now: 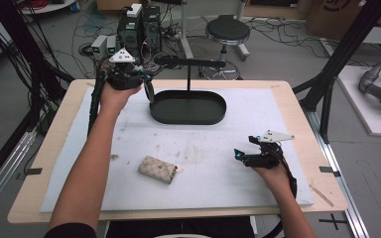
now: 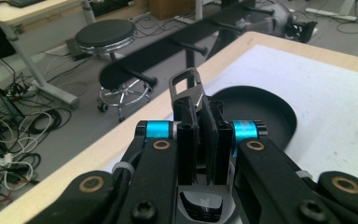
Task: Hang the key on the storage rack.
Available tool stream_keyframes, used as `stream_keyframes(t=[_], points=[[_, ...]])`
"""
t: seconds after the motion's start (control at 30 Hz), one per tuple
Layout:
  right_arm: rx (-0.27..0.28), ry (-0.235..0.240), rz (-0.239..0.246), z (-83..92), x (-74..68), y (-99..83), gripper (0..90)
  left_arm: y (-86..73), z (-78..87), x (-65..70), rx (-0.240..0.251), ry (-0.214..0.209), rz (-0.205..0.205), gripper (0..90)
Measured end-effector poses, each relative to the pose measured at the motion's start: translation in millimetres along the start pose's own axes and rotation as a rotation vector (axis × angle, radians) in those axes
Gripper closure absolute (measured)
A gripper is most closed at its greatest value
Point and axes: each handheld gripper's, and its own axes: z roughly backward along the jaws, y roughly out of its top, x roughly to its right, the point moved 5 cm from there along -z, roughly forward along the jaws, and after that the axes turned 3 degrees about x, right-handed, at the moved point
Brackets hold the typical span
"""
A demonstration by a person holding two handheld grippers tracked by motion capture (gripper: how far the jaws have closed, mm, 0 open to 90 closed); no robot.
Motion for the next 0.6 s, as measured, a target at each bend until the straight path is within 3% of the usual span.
stream_keyframes(t=[0.1,0.17,0.43,0.6], points=[[-0.006,-0.003,-0.002,-0.6,0.4,-0.7,17.4,7.0,-7.4,-7.9,0.005,0.025,0.004,84.5],[-0.003,-0.004,0.005,-0.8,0.6,-0.6,17.4,6.4,-13.1,-9.8,-0.020,0.029,0.003,84.5],[0.001,0.002,-0.008,0.4,1.2,-0.6,17.4,-2.1,-31.0,-10.3,-0.073,0.059,-0.008,84.4],[0.001,0.003,-0.007,0.0,1.4,-0.8,17.4,-3.4,-35.2,-8.9,-0.077,0.058,-0.007,84.4]])
